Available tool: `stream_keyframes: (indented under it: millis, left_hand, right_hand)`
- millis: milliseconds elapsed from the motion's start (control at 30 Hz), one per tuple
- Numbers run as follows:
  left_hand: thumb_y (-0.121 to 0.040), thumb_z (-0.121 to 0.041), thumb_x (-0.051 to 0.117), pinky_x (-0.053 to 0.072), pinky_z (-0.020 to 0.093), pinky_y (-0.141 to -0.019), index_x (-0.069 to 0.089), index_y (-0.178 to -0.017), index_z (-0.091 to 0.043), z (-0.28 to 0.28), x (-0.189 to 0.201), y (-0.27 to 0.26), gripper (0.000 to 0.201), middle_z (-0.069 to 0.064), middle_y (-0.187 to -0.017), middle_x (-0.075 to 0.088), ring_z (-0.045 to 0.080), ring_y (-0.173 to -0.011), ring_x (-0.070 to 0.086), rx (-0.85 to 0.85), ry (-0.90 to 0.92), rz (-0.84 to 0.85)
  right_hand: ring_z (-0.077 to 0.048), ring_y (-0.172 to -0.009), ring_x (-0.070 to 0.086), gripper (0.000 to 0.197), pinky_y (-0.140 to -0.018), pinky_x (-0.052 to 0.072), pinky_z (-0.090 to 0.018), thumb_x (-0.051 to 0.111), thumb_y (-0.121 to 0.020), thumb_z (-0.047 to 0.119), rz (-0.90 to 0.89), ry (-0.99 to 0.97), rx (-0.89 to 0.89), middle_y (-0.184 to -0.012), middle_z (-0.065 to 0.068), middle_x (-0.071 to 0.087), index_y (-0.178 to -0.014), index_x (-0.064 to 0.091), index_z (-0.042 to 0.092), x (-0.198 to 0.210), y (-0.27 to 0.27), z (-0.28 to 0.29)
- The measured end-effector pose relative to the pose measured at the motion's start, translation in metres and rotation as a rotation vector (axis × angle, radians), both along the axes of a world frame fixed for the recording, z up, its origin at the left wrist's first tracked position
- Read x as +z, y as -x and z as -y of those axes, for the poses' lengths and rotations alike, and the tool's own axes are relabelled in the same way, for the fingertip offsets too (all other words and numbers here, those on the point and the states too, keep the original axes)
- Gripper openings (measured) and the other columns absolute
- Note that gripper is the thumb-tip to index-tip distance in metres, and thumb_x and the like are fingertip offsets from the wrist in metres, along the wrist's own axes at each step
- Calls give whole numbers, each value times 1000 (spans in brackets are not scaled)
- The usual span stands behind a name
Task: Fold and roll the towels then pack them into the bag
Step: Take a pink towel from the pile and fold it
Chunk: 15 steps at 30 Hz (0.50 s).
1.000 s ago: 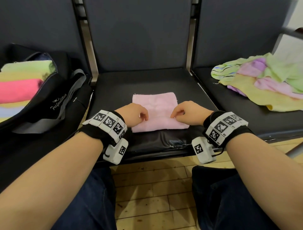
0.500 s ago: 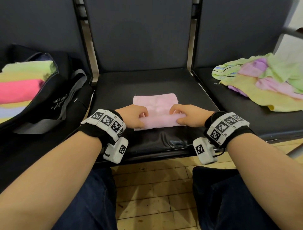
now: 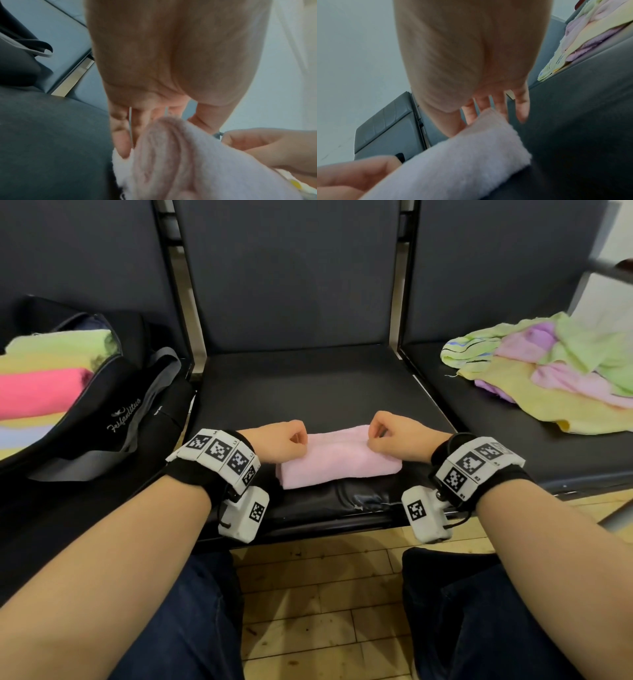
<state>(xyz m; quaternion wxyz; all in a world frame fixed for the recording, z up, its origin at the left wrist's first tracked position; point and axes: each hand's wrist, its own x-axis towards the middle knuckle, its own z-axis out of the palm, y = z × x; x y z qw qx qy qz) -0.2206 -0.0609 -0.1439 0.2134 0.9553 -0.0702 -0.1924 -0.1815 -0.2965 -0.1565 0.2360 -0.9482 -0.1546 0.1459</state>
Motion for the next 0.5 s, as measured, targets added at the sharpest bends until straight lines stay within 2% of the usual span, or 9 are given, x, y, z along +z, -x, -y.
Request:
stream_keyframes:
  millis: [67,133,200,267,333,400,467,500]
  left_hand:
    - [-91,-16,52,38,27,-81,50,-105,-19,-4,-2,-1,14,-1,-111,44,18,-98,49,-30,0,72]
    - [-87,-10,54,39,27,-85,53,-101,-22,-5,-2,-1,18,-1,-109,42,18,-101,48,-72,34,128]
    - [-85,-4,53,41,22,-77,58,-93,-22,-3,0,-1,21,-4,-99,48,17,-93,51,-114,62,152]
    - [-85,-2,51,40,19,-69,62,-89,-20,-1,3,0,22,-7,-90,54,16,-86,53,-114,52,152]
    - [-88,-10,53,40,21,-75,66,-93,-19,-1,3,0,17,-8,-92,57,14,-89,55,-111,-2,164]
    - [-90,-26,58,45,25,-85,67,-100,-20,-3,4,0,15,-7,-98,60,14,-97,58,-100,-37,148]
    - [-86,-43,63,45,28,-93,64,-108,-23,-6,3,1,30,-9,-105,60,13,-102,56,-76,-75,88]
    - [-82,-47,67,43,28,-95,60,-114,-24,-7,3,1,39,-10,-109,58,13,-104,55,-86,-109,63]
  right_hand:
    - [-16,-90,52,12,-85,41,-32,63,-87,25,115,-17,50,-96,5,50,-93,53,25,0,0,1]
    - [-9,-80,51,10,-79,39,-28,66,-85,21,179,-56,92,-87,11,51,-85,58,26,3,1,1]
    - [-3,-69,49,7,-72,37,-22,65,-86,17,165,-73,102,-78,14,54,-81,62,20,6,4,0]
    - [-2,-65,49,12,-66,36,-21,66,-88,26,164,-57,84,-72,14,55,-81,64,16,7,6,-2]
    - [-4,-70,52,27,-64,37,-21,65,-87,41,137,-10,70,-74,12,56,-84,67,14,6,7,-2]
    - [-11,-88,56,35,-76,42,-24,66,-84,49,63,57,85,-91,8,61,-98,68,17,6,8,-3]
    - [-14,-107,51,42,-93,40,-29,70,-80,49,-10,116,107,-112,8,55,-112,64,22,7,10,-2]
    - [-16,-112,48,43,-99,38,-33,73,-78,45,-22,150,125,-117,6,52,-114,64,24,7,11,-2]
